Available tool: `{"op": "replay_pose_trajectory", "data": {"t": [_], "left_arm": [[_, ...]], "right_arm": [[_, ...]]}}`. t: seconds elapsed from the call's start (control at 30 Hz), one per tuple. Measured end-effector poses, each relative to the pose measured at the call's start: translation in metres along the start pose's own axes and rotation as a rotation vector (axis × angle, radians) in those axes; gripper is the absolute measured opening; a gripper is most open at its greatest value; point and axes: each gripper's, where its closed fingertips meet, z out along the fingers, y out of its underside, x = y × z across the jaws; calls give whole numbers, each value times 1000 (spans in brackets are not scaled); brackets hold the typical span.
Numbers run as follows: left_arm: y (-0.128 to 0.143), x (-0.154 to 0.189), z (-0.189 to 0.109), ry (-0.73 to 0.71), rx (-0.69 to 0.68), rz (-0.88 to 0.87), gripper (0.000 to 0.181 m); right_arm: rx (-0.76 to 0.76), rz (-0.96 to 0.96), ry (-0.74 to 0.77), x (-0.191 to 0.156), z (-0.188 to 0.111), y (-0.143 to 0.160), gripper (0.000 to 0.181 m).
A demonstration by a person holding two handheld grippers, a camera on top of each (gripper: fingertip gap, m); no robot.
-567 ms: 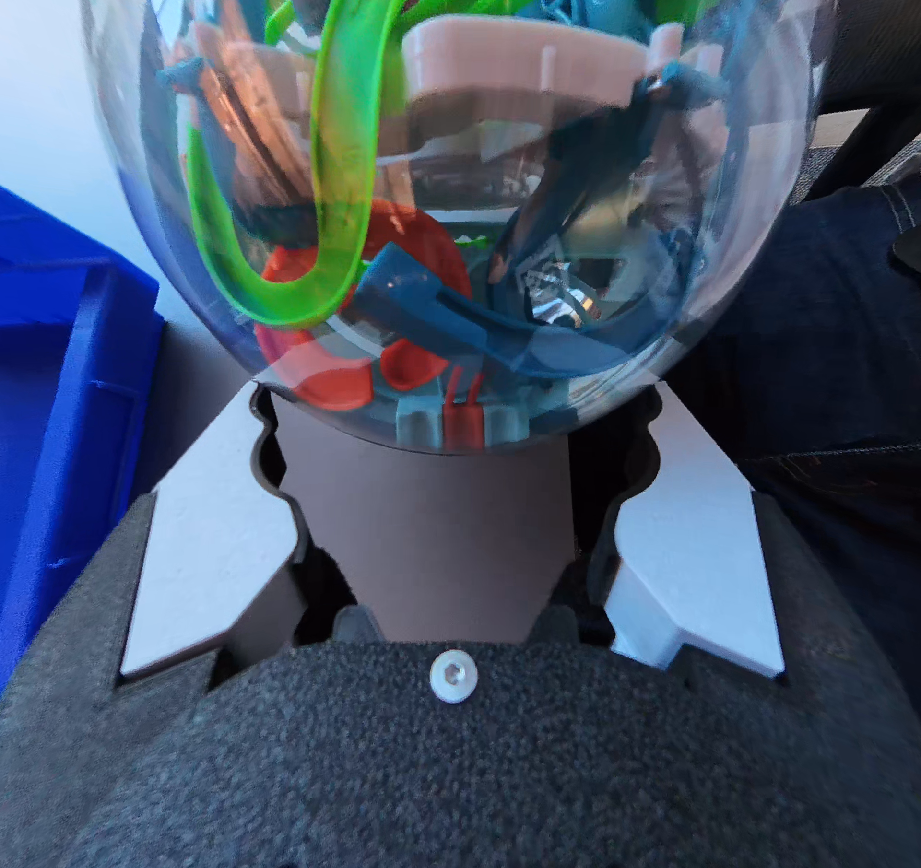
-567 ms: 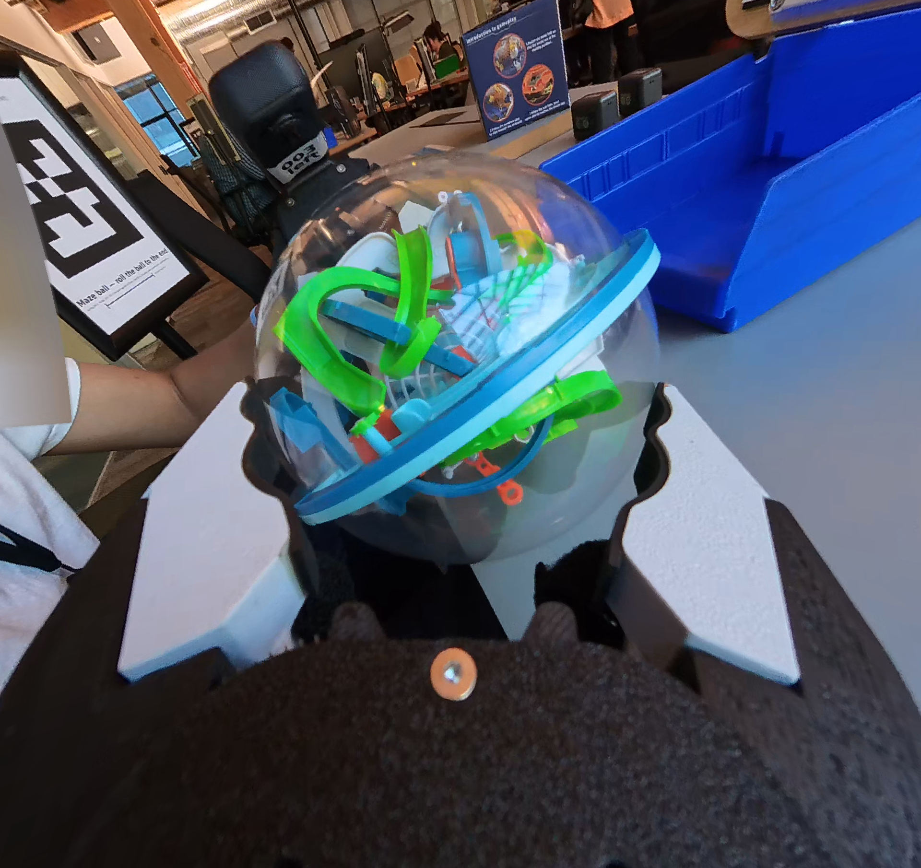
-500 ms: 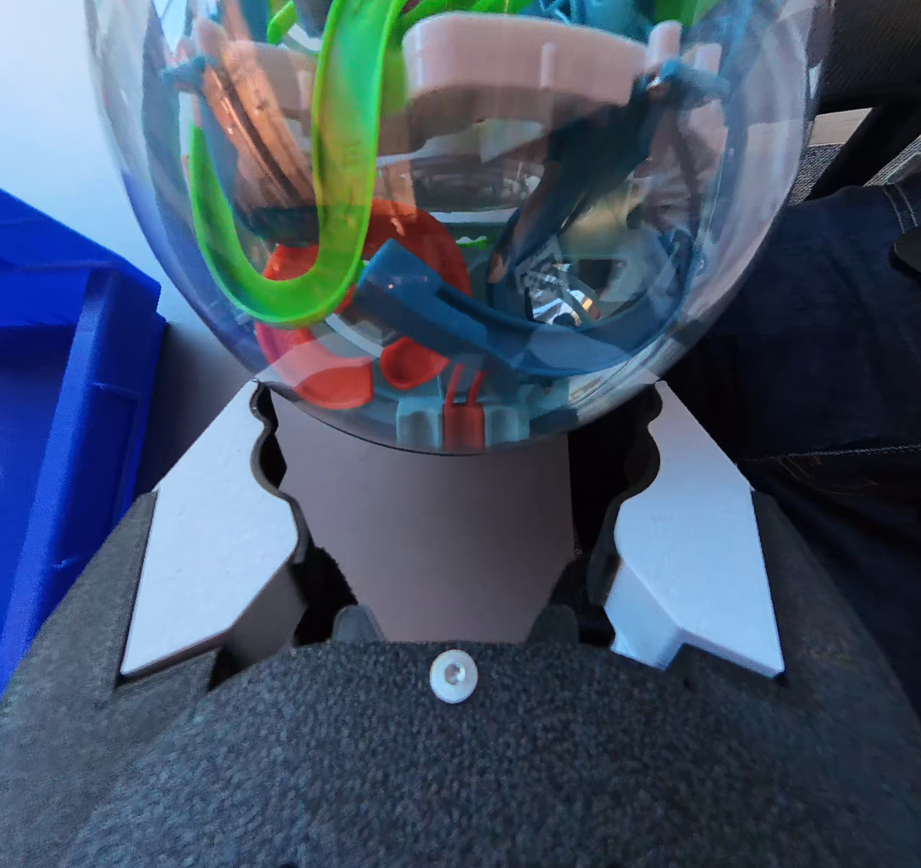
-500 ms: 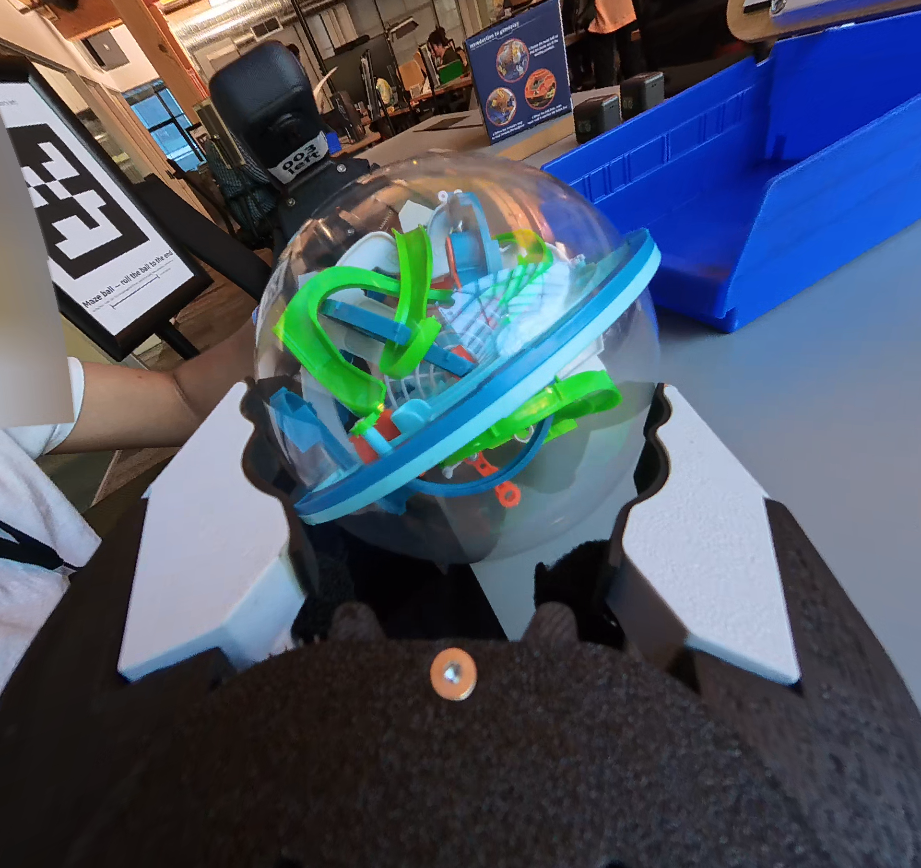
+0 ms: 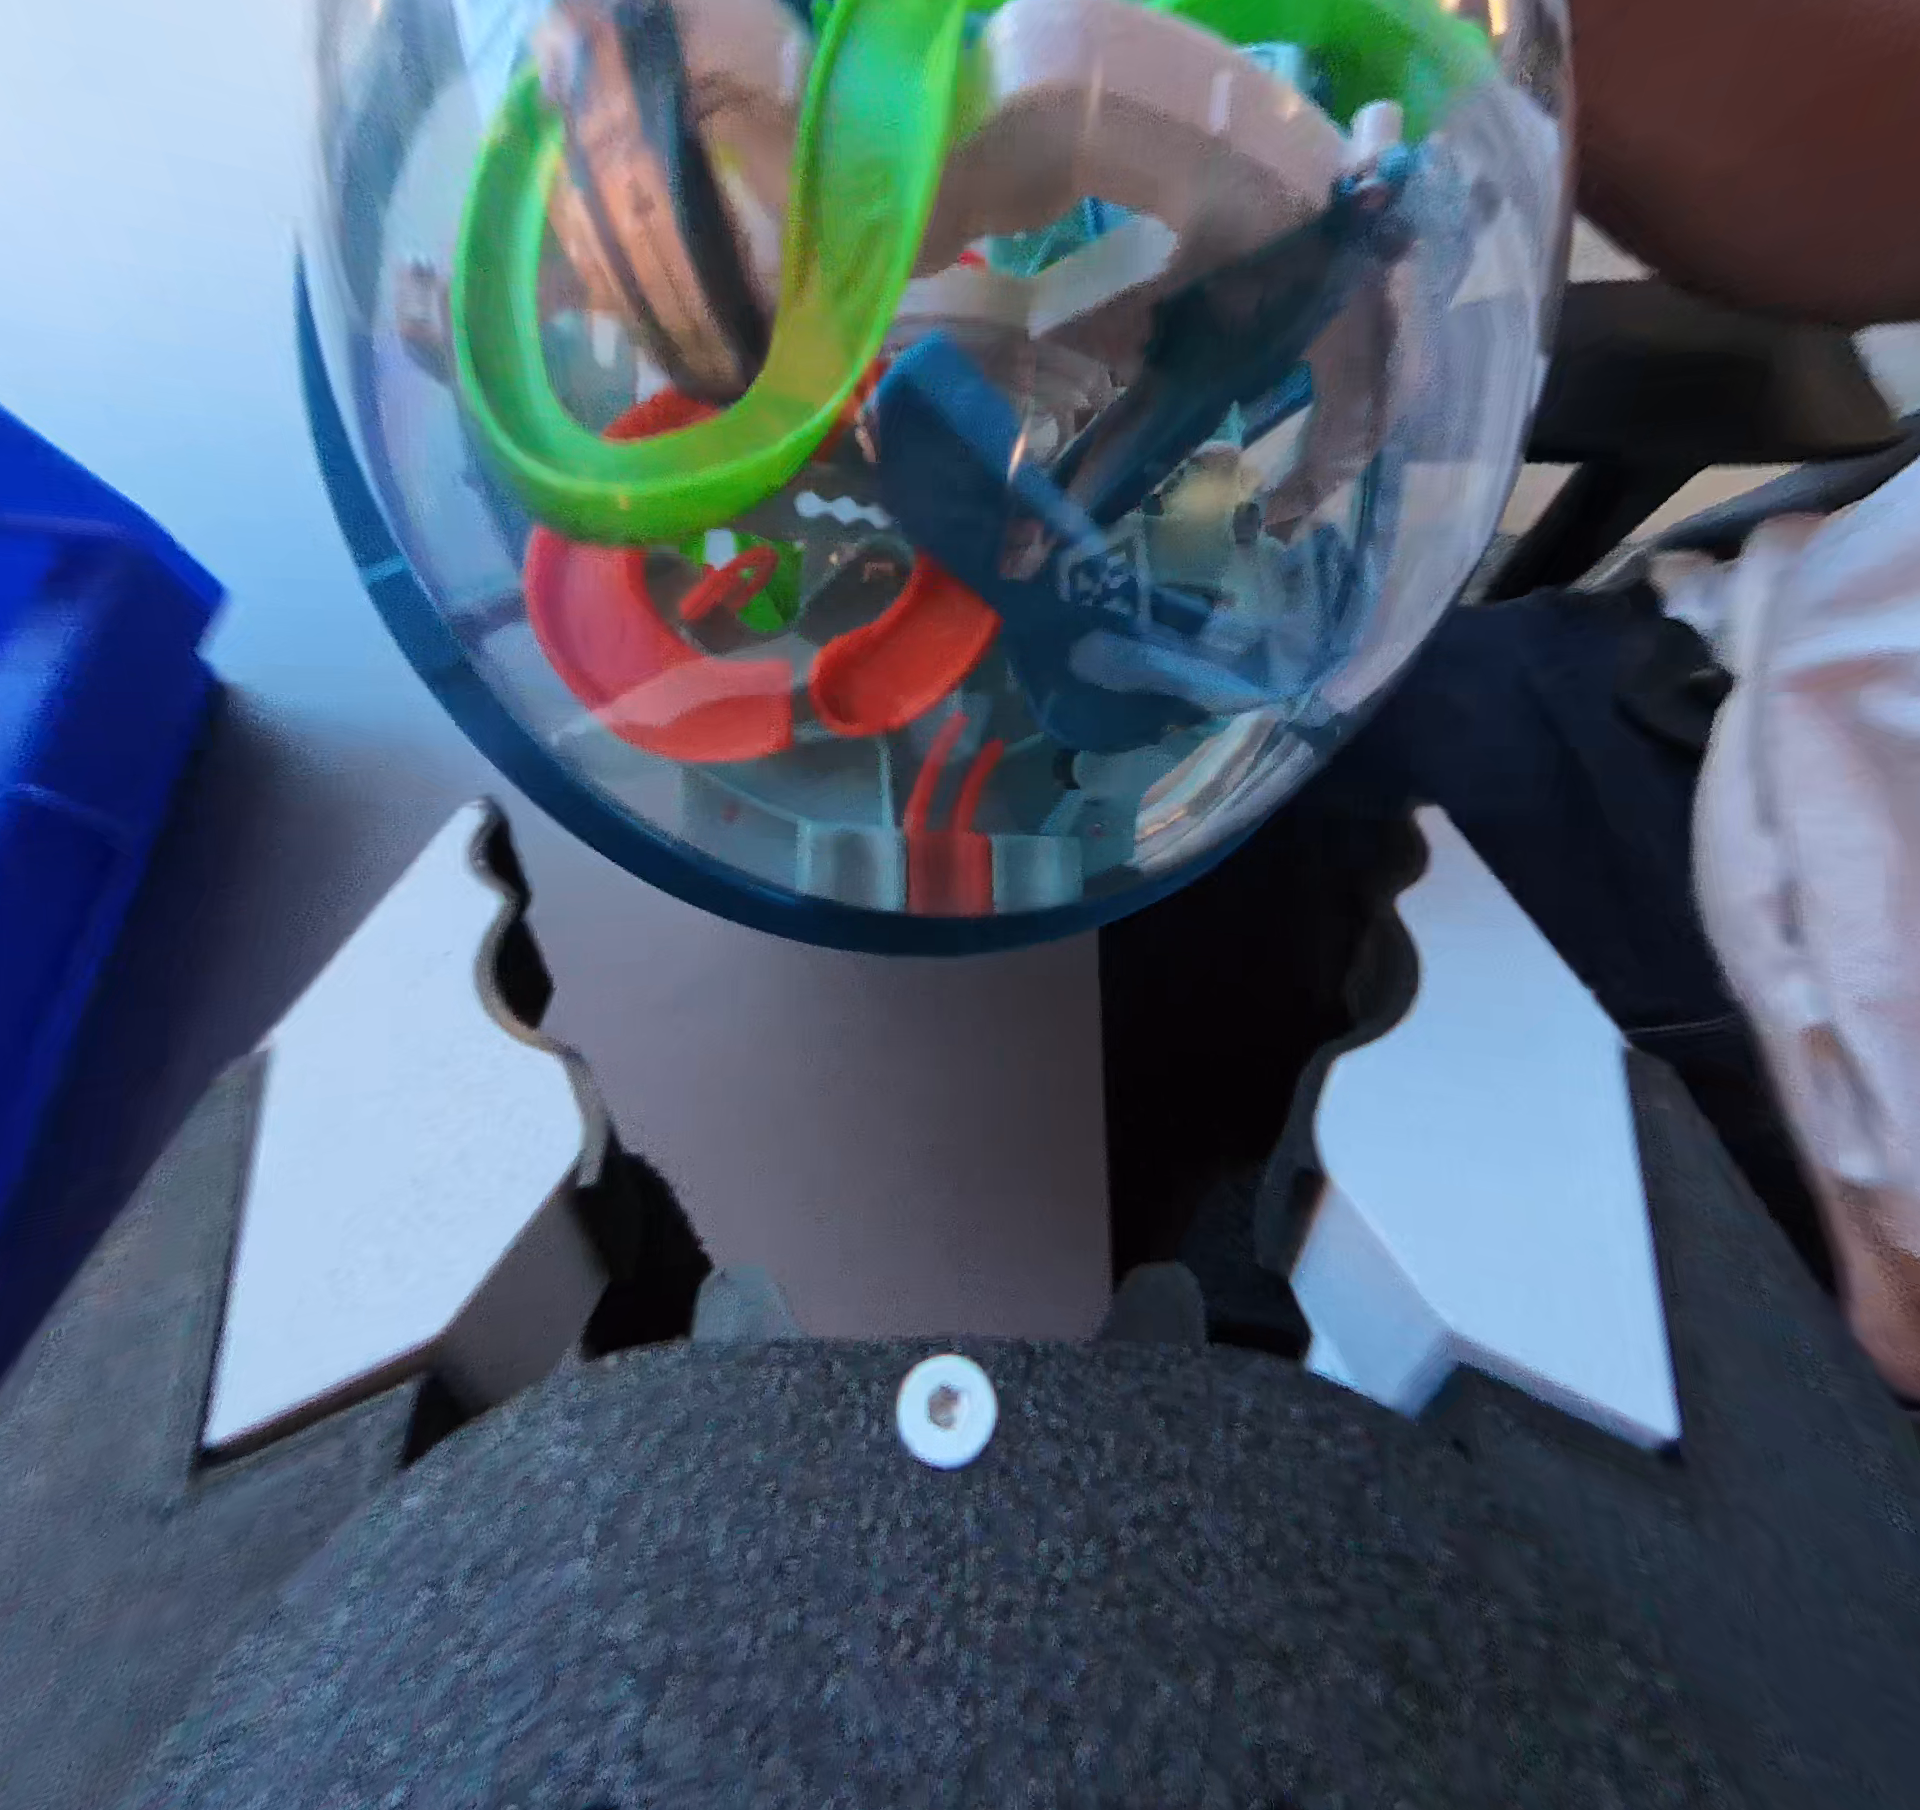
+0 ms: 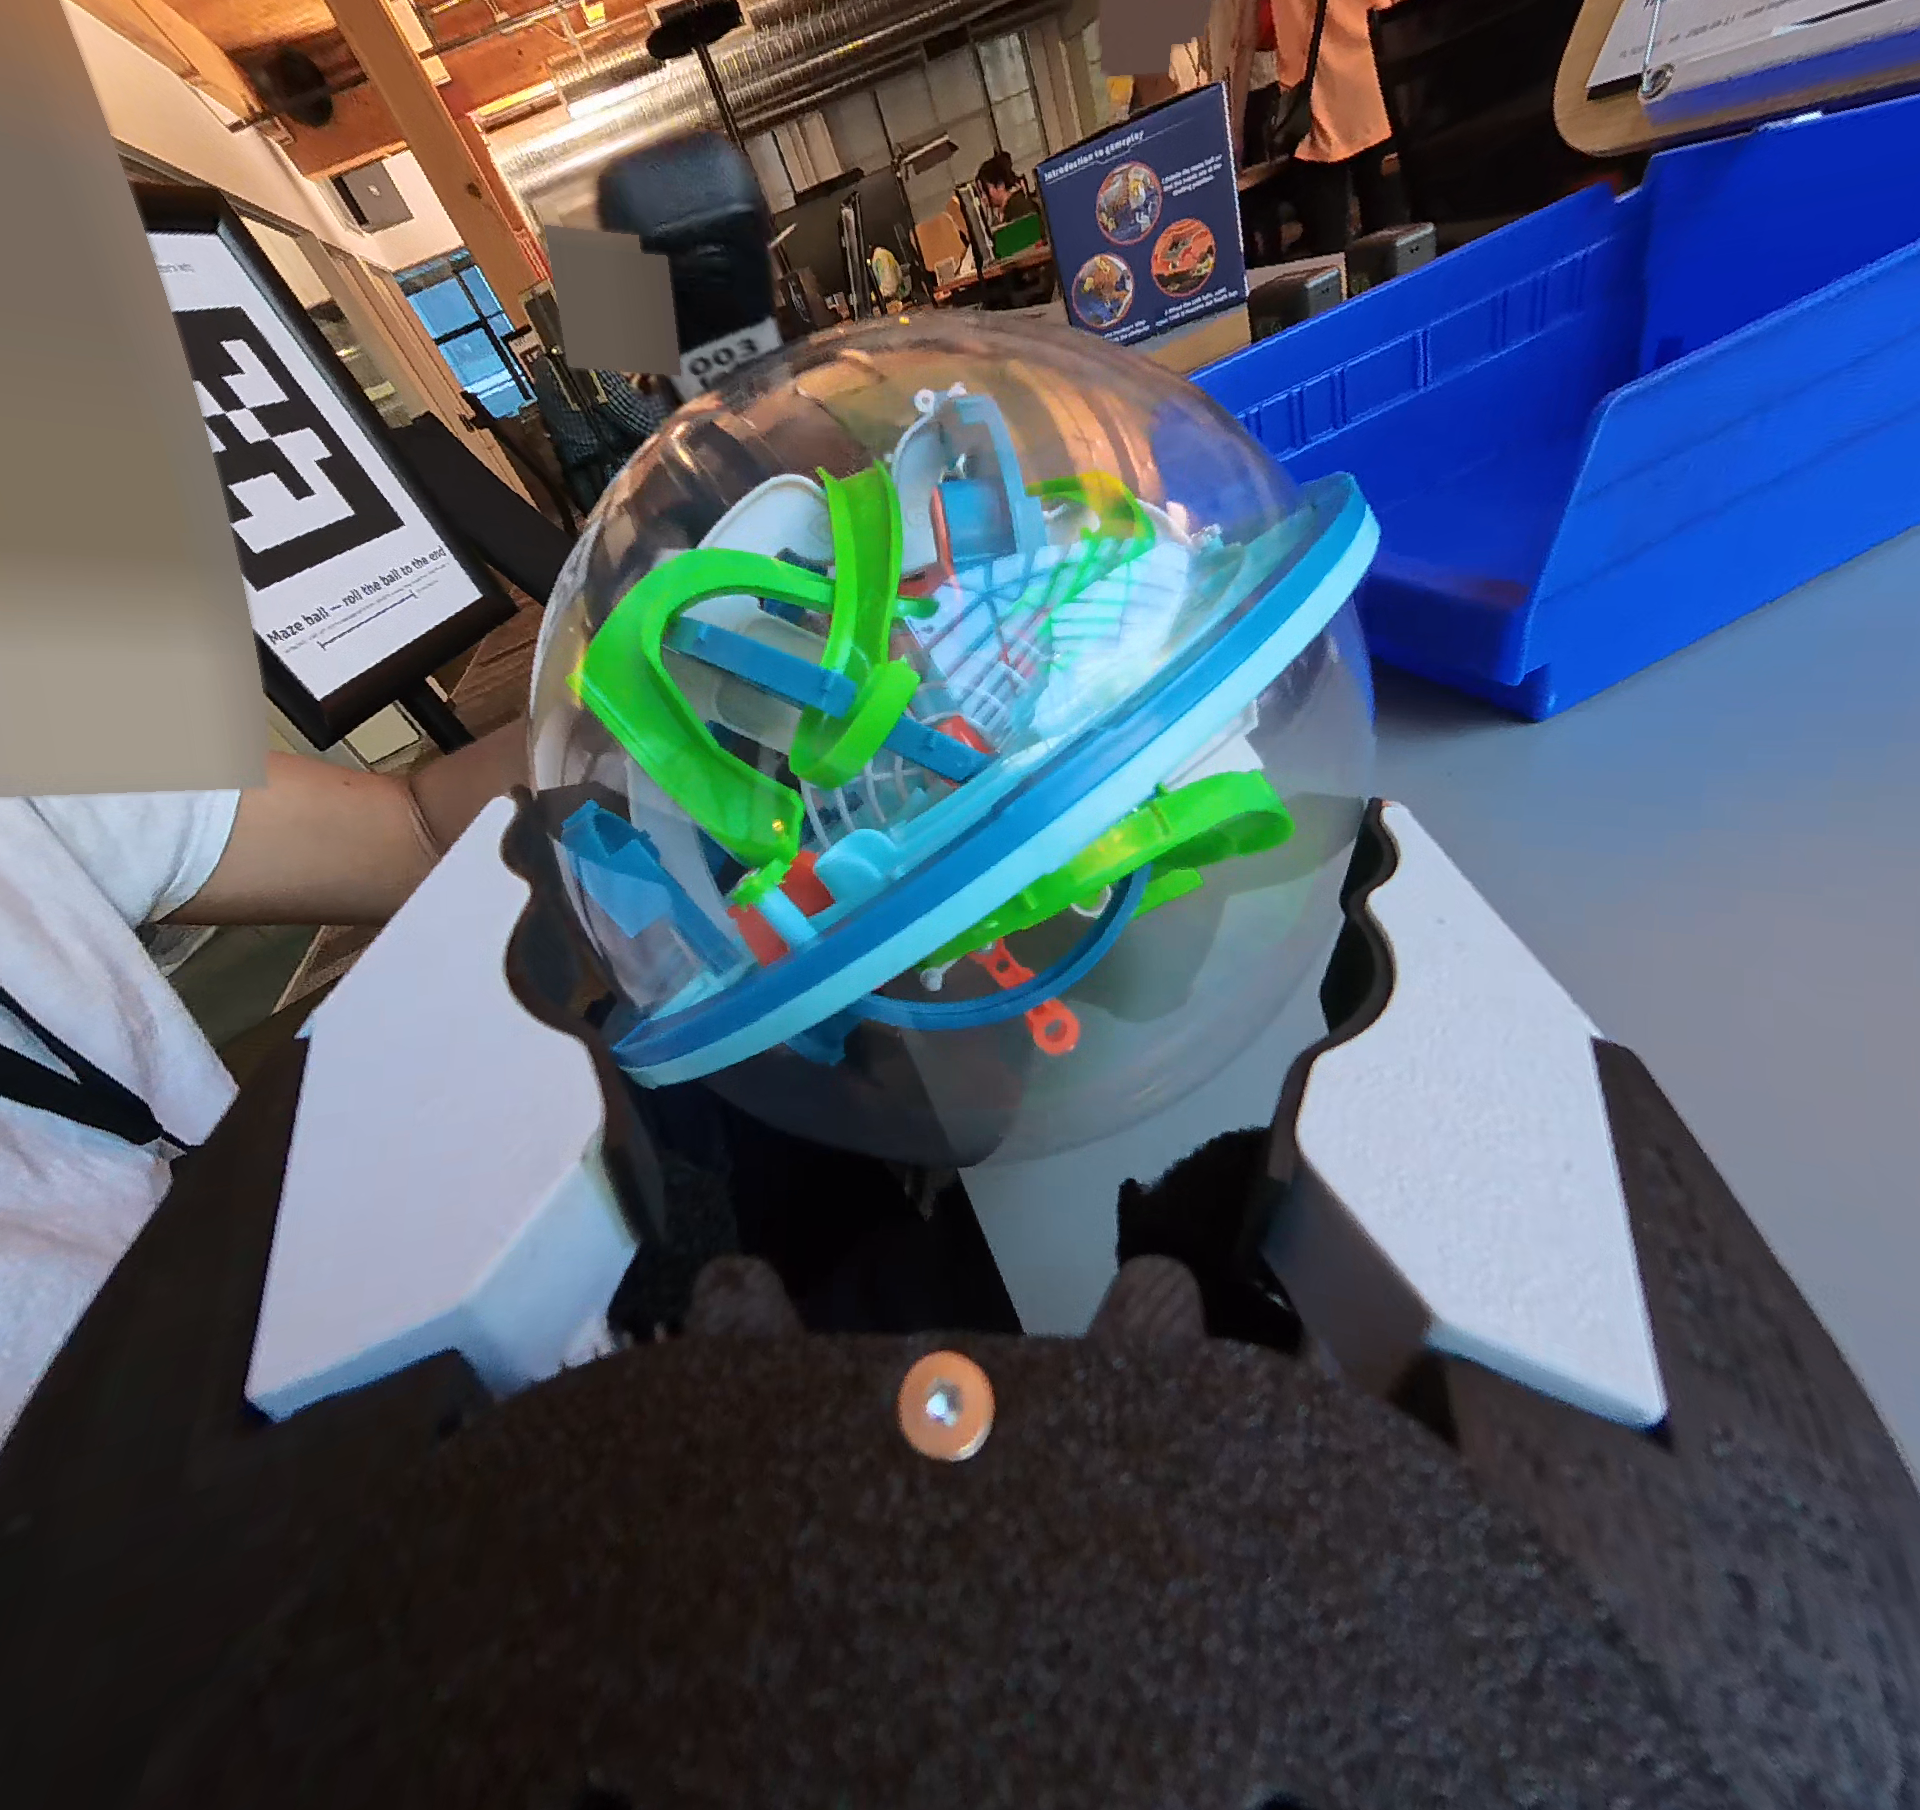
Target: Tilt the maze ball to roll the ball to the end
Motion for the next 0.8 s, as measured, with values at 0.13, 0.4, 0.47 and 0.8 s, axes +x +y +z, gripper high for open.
{"op": "replay_pose_trajectory", "data": {"t": [0.13, 0.4, 0.47, 0.8], "left_arm": [[7, 2, 13, 124, 14, -153, 159], [13, 2, 9, 168, -17, -156, 153], [15, -4, 0, 132, -4, -160, 151], [27, -13, -6, 5, 9, -183, 147]], "right_arm": [[16, -11, -10, -1, 1, 0, 145], [-14, -50, -28, 1, 17, 6, 148], [-42, -38, -42, 4, 25, 9, 145], [-63, 85, 98, 5, 28, -10, 147]]}}
